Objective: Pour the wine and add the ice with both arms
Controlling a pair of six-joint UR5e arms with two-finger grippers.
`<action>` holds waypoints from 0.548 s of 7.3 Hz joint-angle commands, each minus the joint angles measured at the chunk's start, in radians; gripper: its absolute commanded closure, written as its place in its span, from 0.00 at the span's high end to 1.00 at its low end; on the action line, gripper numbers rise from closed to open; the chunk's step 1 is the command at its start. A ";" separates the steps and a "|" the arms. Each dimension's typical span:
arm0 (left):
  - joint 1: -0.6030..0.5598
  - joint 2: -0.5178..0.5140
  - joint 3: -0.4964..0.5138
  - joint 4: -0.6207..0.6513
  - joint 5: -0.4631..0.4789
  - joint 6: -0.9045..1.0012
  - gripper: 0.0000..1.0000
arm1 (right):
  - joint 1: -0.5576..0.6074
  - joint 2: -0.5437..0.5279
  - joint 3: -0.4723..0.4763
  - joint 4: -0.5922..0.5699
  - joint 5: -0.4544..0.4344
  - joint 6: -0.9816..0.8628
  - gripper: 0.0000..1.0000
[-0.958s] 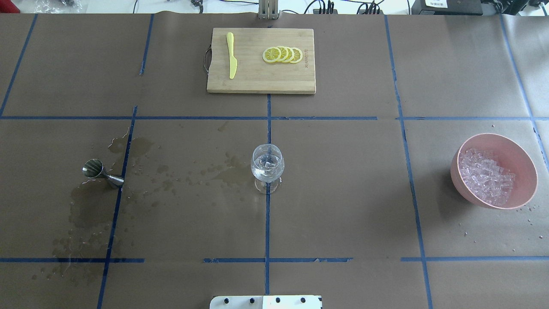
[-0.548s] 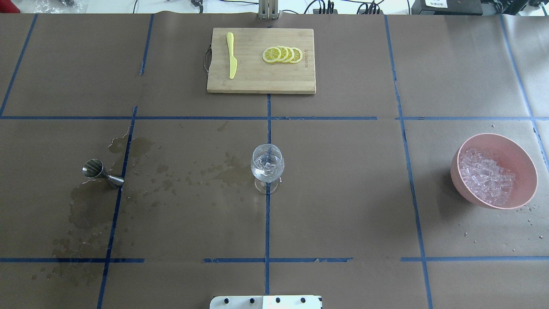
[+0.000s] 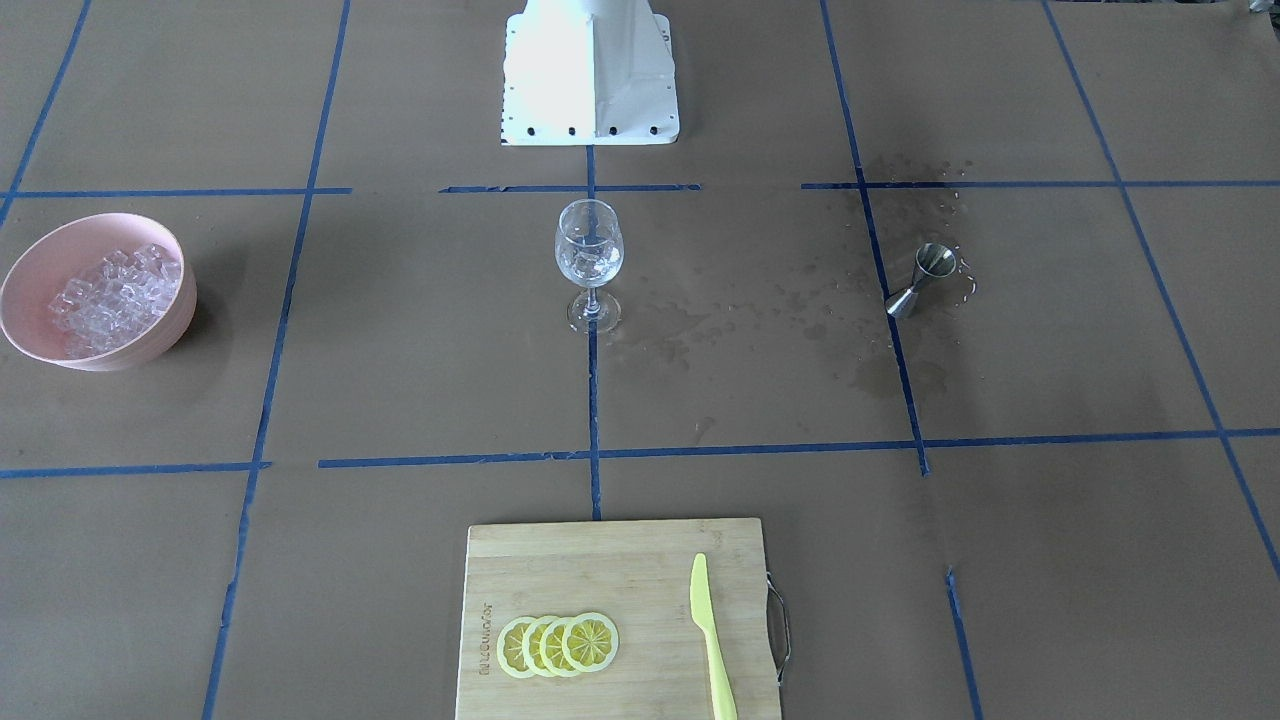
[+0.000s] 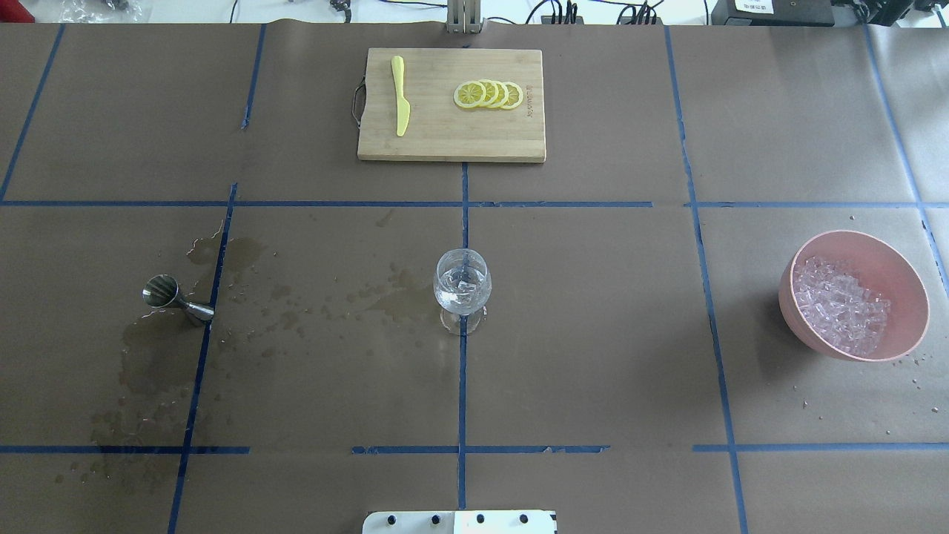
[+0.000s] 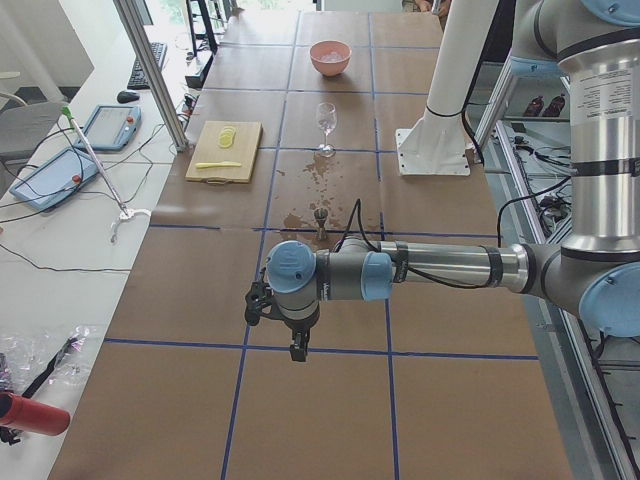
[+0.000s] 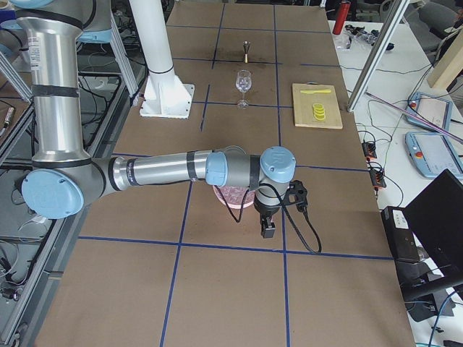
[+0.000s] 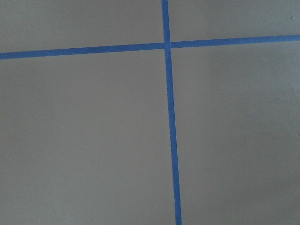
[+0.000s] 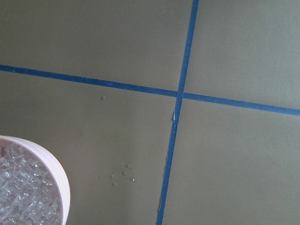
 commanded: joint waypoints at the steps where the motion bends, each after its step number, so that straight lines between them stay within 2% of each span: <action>1: -0.001 0.000 0.001 -0.001 0.000 0.003 1.00 | 0.035 -0.010 -0.044 0.006 0.053 -0.001 1.00; 3: -0.002 0.000 -0.001 -0.001 0.000 0.004 1.00 | 0.035 -0.053 -0.065 0.128 0.044 0.020 1.00; 4: -0.002 0.000 0.001 -0.001 0.000 0.004 1.00 | 0.035 -0.053 -0.067 0.135 0.044 0.101 1.00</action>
